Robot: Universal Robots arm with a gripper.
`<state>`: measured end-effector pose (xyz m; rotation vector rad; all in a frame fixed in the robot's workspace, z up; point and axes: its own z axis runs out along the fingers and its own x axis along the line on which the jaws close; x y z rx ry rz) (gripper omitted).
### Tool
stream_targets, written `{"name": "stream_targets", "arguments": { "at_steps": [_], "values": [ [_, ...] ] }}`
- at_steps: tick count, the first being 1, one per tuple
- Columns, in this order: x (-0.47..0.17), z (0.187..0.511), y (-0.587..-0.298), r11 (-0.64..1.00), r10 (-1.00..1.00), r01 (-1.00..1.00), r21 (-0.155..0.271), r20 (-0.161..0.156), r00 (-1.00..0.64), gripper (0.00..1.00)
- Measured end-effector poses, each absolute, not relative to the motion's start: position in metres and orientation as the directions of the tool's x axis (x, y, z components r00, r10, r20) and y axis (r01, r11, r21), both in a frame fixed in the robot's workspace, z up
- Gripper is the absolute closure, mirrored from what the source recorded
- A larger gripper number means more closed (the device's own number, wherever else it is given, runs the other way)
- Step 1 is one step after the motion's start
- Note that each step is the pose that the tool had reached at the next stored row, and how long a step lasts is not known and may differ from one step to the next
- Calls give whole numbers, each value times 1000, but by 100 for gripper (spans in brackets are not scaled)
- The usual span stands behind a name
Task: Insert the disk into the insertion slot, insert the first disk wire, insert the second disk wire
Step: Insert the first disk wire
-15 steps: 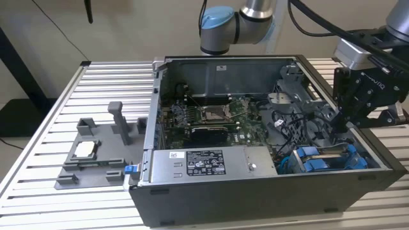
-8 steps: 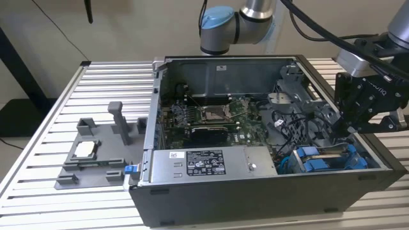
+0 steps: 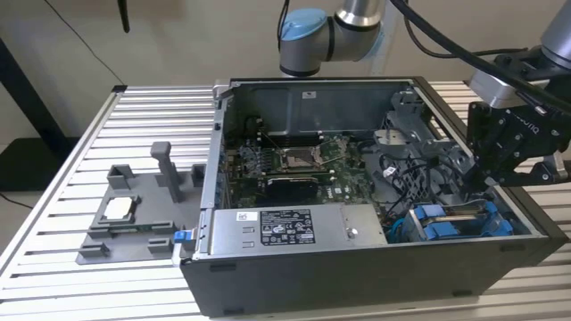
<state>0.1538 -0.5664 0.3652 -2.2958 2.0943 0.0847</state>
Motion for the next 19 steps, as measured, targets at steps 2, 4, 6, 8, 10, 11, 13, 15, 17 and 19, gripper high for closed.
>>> {"name": "stream_targets", "arguments": {
  "at_steps": [2, 4, 6, 8, 10, 11, 13, 15, 17, 19],
  "values": [
    [154, 364, -567, -92, -994, -996, 12, -63, 91, 81],
    [154, 363, -567, -90, -994, -996, 11, -64, 89, 81],
    [154, 361, -567, -87, -994, -996, 8, -66, 86, 81],
    [154, 359, -567, -81, -995, -997, 8, -66, 80, 81],
    [154, 356, -567, -76, -995, -997, 7, -69, 75, 81],
    [154, 354, -567, -74, -995, -997, 7, -70, 73, 81],
    [155, 352, -568, -72, -995, -997, 7, -71, 71, 81],
    [156, 349, -568, -70, -995, -998, 6, -71, 69, 81],
    [157, 348, -569, -67, -995, -998, 6, -71, 66, 81],
    [158, 347, -569, -63, -995, -998, 7, -71, 63, 81]
  ]
}}
